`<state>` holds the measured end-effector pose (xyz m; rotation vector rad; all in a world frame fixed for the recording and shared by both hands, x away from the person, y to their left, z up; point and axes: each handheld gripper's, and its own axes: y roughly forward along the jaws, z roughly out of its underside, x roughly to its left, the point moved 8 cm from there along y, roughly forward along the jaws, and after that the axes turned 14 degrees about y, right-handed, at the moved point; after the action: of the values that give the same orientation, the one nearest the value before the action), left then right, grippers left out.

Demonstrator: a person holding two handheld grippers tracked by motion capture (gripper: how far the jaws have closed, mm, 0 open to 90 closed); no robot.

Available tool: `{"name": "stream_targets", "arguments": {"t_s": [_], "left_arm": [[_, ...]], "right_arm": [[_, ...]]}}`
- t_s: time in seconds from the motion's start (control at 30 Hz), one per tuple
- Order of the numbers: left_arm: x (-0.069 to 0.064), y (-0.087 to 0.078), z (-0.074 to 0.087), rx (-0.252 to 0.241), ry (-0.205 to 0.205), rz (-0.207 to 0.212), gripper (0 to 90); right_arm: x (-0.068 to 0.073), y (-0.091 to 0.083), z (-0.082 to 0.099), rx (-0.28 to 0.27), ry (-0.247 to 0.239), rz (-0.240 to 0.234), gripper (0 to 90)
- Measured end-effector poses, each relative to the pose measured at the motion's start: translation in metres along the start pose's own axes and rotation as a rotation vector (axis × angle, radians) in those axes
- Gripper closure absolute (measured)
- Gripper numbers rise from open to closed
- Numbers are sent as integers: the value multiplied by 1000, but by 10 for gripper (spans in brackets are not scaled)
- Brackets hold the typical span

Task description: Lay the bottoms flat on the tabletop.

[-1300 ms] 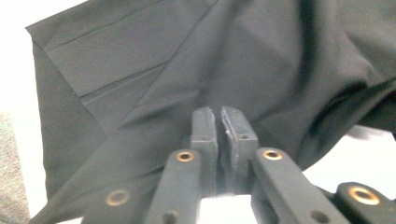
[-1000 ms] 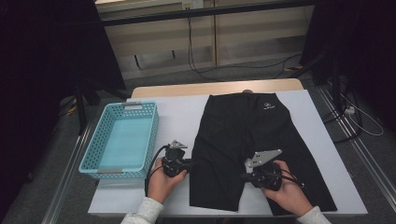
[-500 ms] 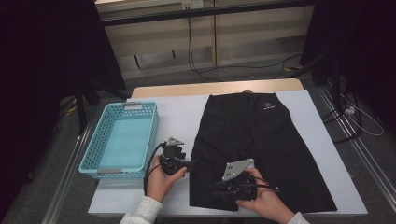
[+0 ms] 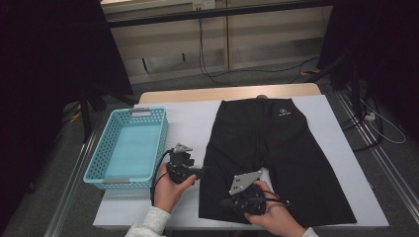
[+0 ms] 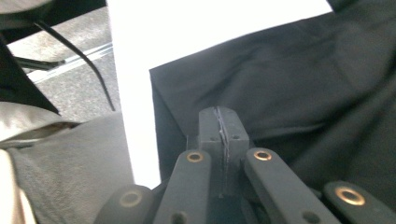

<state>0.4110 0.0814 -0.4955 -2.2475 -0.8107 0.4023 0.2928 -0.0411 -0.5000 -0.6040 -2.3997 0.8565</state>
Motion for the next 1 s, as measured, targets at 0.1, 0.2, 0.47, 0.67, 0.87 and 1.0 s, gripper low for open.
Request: {"name": "stream_targets", "arguments": {"t_s": [0.1, 0.2, 0.47, 0.67, 0.87, 1.0], "left_arm": [[1, 1, -1, -9, -11, -9, 278], [4, 0, 0, -6, -7, -20, 264], [6, 2, 4, 12, 1, -27, 232], [4, 1, 8, 26, -4, -7, 302], [0, 6, 9, 44, -5, 10, 383], [-5, 8, 9, 51, 12, 24, 441]], "right_arm": [[6, 3, 0, 5, 6, -23, 900], [12, 4, 2, 17, -14, -35, 900], [12, 8, 5, 25, -40, -22, 724], [-17, -16, -9, -85, 15, 45, 608], [-47, -29, -5, -107, 60, 138, 573], [-57, -33, -3, -120, 85, 159, 546]]}}
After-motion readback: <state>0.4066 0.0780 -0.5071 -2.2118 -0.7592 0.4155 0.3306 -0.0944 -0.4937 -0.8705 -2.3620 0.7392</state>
